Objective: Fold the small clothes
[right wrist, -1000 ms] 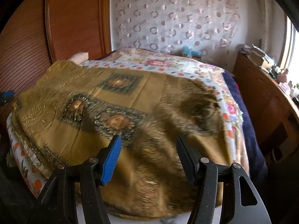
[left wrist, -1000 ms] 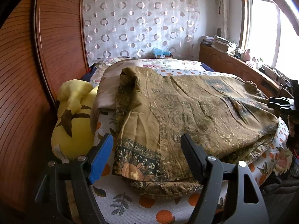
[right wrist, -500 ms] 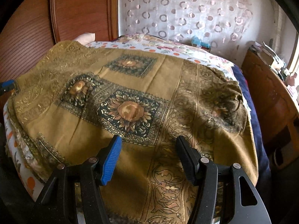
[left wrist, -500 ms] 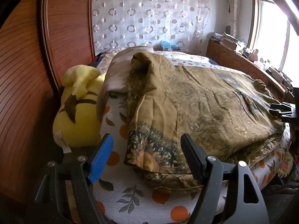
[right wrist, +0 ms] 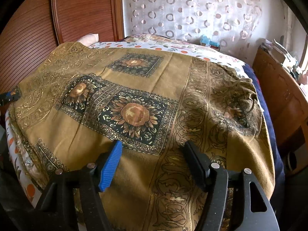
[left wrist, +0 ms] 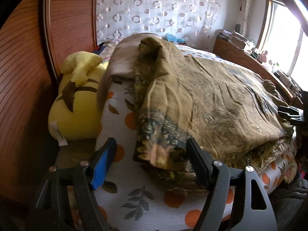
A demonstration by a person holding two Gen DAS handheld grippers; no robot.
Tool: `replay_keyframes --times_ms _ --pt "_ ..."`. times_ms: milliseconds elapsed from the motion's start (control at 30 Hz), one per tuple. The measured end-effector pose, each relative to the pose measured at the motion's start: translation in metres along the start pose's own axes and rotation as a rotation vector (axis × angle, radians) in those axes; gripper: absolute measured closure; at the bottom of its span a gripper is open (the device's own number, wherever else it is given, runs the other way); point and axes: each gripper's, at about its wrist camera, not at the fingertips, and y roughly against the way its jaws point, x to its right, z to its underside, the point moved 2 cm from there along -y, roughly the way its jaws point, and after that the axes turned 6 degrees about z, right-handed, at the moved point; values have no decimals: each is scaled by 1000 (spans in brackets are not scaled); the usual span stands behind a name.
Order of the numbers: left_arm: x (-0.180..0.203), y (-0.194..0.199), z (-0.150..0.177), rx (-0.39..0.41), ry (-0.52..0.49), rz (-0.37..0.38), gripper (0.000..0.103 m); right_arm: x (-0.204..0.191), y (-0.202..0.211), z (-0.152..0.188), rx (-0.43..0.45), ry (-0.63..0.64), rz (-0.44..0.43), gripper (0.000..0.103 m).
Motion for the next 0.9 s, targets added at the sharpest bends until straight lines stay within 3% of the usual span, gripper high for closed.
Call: replay_keyframes --times_ms 133,200,267,333,500,667,900 --pt "7 -1 -1 -3 -15 8 42 0 -1 0 1 0 1 34" --pt "9 -1 -2 -6 -15 30 58 0 -1 1 1 -2 0 34" --pt "10 -1 -2 -10 -11 52 80 0 -1 1 1 -2 0 34" --pt "10 -1 -4 -9 1 81 94 0 -1 1 1 -2 0 34" --pt "28 25 -20 94 -6 147 95 0 -1 1 1 -3 -1 34" --pt "63 50 -47 168 -106 173 95 0 -1 2 2 -2 -1 34" --pt "115 57 -92 266 -190 274 96 0 -1 2 2 -5 -1 34"
